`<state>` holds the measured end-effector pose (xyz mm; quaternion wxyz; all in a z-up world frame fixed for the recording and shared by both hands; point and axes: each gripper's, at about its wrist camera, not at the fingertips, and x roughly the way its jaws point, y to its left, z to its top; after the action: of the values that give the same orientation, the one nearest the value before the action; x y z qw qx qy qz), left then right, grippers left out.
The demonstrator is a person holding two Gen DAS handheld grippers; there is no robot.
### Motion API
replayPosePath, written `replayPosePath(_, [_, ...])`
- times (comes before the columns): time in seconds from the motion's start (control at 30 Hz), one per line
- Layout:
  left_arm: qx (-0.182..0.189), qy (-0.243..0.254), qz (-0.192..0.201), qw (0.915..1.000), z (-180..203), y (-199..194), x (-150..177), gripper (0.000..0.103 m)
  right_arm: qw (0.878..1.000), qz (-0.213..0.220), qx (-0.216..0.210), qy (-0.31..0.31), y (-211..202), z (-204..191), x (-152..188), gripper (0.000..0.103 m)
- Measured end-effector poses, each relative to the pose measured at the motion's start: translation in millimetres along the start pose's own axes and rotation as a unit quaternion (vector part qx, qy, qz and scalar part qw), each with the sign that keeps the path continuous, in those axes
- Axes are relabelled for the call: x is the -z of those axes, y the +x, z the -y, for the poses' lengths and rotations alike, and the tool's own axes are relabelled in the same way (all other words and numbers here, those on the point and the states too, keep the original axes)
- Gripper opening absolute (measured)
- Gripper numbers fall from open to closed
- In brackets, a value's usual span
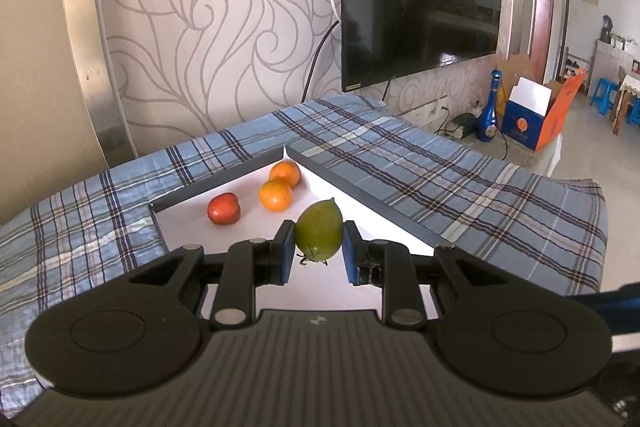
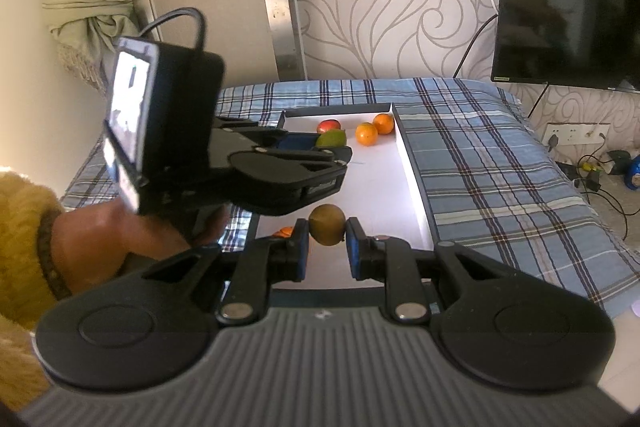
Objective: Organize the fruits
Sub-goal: 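Lower the green pear into the white box and open the left tool, then lower the brown kiwi into the box and open the right tool while the left tool moves to the pile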
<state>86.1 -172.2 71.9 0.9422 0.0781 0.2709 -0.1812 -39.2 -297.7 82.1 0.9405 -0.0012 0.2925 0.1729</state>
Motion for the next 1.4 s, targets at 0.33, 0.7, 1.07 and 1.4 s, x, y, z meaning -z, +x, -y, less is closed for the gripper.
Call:
replayPosePath(0.33, [-0.004, -0.007, -0.011, 0.9999, -1, 4, -1, 0.029, 1.0, -0.001, -0.001, 0.001, -1, -1, 0, 0.023])
replayPosePath(0.7, [-0.008, -0.012, -0.008, 0.9999, 3, 0, -10, 0.052, 1.0, -0.001, -0.008, -0.002, 0, -1, -3, 0.023])
replayPosePath(1.07, [-0.014, -0.028, -0.014, 0.9994, 7, -9, -17, 0.052, 1.0, 0.0, -0.012, 0.007, 2, 7, -3, 0.023])
replayPosePath(1.4, [-0.029, -0.048, -0.015, 0.9983, -6, -21, -10, 0.052, 1.0, -0.005, -0.015, 0.018, 15, 16, -5, 0.023])
